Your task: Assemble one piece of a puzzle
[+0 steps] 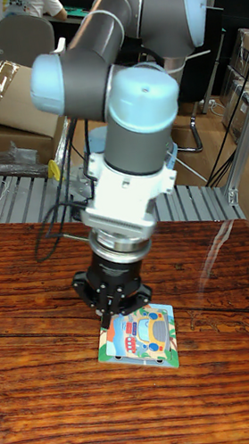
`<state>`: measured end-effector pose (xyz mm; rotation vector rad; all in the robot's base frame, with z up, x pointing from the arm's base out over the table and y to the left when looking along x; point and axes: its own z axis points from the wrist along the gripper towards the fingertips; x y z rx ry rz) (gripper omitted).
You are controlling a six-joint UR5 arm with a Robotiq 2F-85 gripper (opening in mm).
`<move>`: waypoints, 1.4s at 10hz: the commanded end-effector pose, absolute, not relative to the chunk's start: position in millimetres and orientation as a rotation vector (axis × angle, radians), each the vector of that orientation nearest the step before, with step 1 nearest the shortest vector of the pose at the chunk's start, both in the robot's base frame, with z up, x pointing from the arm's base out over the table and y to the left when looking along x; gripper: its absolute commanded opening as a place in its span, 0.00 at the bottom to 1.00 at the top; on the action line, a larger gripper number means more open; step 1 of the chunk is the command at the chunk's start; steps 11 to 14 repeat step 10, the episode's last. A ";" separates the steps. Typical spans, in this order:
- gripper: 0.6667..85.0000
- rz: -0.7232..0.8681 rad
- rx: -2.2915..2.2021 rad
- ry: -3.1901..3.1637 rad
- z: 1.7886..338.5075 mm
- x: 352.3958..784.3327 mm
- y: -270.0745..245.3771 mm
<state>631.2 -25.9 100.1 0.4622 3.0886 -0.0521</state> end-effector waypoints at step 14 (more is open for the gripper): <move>0.01 0.030 0.590 3.010 98.8 645.6 -63.8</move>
